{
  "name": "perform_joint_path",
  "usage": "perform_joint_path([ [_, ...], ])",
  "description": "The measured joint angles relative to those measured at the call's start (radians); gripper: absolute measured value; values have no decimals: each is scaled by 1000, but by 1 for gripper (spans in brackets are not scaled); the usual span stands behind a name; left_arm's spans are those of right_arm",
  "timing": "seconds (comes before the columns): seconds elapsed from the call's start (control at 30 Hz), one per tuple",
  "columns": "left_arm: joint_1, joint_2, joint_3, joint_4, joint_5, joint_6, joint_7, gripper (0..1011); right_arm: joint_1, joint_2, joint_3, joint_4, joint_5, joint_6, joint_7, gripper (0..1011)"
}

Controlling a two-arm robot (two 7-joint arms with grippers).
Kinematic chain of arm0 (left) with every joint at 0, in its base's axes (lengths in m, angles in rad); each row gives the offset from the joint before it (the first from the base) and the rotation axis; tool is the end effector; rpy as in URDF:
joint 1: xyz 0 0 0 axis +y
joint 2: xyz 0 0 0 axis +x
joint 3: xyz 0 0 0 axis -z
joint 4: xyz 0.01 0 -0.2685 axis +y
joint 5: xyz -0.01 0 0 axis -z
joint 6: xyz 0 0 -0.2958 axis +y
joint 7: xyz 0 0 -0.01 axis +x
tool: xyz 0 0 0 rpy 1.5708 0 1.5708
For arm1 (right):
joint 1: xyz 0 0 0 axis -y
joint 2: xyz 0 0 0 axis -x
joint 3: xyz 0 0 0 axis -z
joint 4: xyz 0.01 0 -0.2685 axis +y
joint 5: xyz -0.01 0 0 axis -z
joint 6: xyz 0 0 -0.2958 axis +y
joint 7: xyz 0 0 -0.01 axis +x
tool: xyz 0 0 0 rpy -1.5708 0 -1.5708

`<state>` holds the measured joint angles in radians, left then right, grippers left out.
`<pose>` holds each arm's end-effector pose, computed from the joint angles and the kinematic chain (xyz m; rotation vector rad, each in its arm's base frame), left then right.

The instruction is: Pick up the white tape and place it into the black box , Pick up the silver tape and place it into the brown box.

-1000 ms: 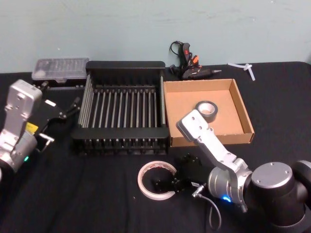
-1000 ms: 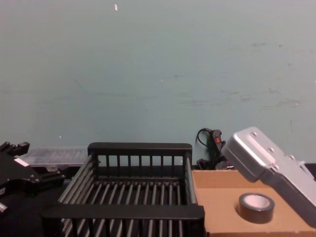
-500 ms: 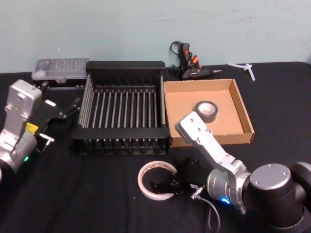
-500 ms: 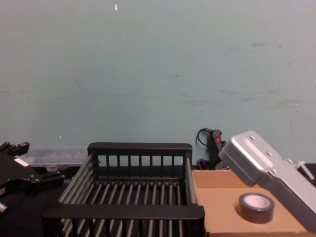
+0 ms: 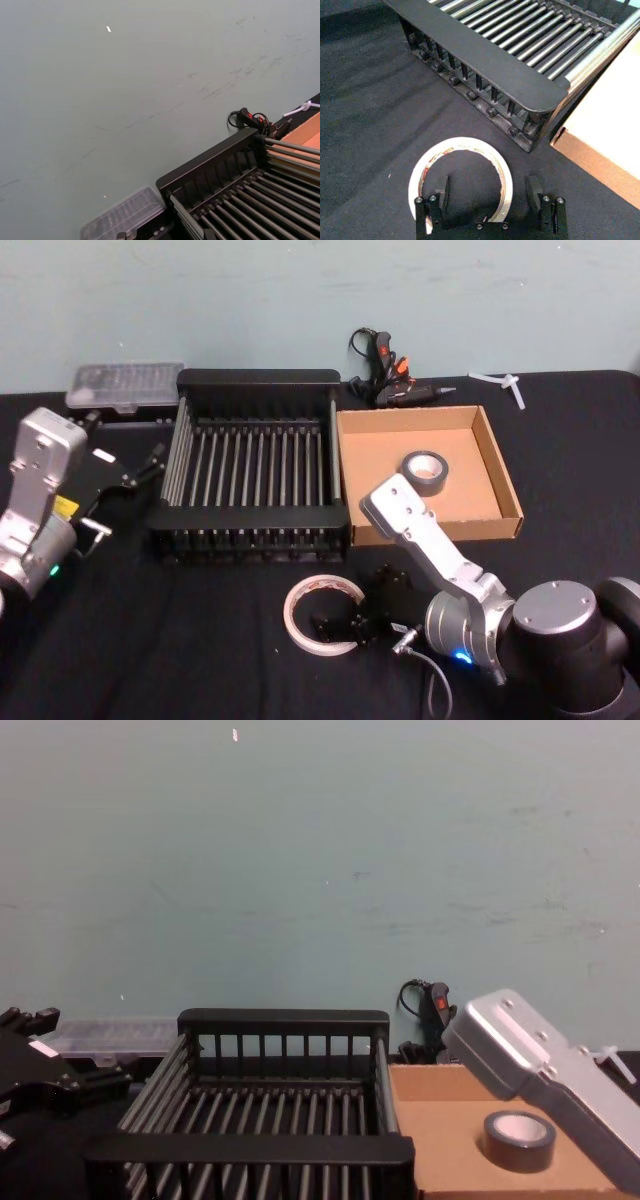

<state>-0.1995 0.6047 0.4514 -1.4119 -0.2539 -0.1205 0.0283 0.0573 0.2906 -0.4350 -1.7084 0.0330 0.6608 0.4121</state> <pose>0.3423 0.0739 -0.2825 0.3046 -0.2850 1.2480 0.2988 0.0570 -0.2538 -0.6121 0.2421 -0.7698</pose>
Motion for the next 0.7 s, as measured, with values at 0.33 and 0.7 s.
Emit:
perform_joint_path([
  [0.33,0,0,0,0,0,0,0,1001,0,0,0,-1,0,0,-1,1002],
  [0.7,0,0,0,0,0,0,0,1001,0,1,0,-1,0,0,0,759],
])
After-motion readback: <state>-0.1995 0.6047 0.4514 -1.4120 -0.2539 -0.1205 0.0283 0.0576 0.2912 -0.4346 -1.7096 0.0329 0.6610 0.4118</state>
